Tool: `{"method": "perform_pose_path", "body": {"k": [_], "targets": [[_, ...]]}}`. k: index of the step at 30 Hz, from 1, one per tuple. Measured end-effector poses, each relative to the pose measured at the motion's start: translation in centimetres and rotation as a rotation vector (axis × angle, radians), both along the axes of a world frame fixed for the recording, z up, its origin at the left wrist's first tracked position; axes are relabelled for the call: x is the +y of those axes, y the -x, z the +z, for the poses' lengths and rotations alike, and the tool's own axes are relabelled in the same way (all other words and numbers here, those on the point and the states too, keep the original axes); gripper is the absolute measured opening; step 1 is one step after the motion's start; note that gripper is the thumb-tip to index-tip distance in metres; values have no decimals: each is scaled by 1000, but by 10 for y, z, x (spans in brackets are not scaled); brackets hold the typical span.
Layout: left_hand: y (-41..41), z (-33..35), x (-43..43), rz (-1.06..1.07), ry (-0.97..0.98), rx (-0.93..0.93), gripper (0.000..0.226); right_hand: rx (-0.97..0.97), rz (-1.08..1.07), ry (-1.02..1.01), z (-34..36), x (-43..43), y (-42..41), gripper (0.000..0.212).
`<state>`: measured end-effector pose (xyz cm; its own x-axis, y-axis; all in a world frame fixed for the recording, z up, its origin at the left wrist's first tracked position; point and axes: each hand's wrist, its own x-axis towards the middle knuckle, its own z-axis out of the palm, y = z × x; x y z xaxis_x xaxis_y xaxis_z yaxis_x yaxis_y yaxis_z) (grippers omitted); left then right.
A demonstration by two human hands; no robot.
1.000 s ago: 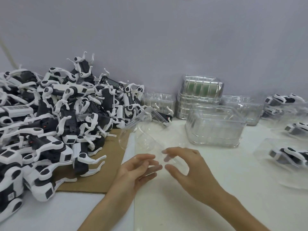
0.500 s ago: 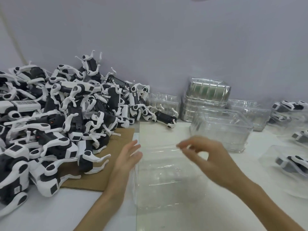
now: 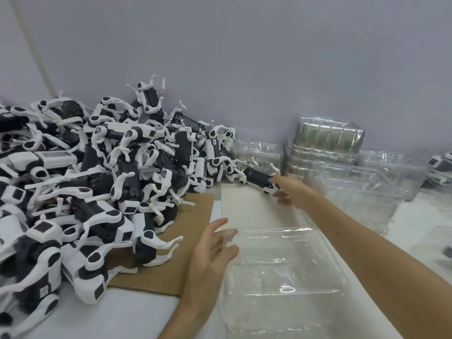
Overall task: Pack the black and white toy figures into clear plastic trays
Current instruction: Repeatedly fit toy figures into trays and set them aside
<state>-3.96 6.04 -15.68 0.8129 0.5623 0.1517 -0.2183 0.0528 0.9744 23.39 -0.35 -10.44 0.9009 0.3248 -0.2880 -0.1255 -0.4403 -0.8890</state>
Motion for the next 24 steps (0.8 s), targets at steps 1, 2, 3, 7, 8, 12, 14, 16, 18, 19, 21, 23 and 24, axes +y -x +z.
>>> {"method": "perform_pose_path", "body": {"k": [1,2,3,7,8,12,14,16,18,19,21,23,24], "targets": [[0,0,0,8,4,-6,50,-10,20,27,-5,2,0,25],[0,0,0,13,7,-10,48,-39,44,67,-9,4,1,23],[0,0,0,16,12,-13,47,-80,73,103,-12,5,4,20],[1,1,0,28,10,-19,45,-333,199,123,-7,4,23,24],[1,1,0,28,4,-17,44,-415,221,140,-3,2,28,25],[2,3,0,25,-11,-11,41,-604,299,220,21,-19,54,23],[2,4,-1,31,-3,-6,41,-652,309,227,33,-34,68,21],[3,4,-1,36,1,-4,41,-670,270,150,43,-54,81,17],[4,5,-2,42,6,1,41,-649,212,39,51,-77,93,11],[4,5,-3,46,5,2,41,-623,187,-21,54,-88,98,11],[6,5,-3,51,-8,2,41,-553,141,-158,54,-109,109,17],[6,6,-4,48,-28,3,40,-475,133,-287,49,-126,121,21],[6,6,-4,45,-34,4,37,-438,154,-355,45,-132,127,22]]}}
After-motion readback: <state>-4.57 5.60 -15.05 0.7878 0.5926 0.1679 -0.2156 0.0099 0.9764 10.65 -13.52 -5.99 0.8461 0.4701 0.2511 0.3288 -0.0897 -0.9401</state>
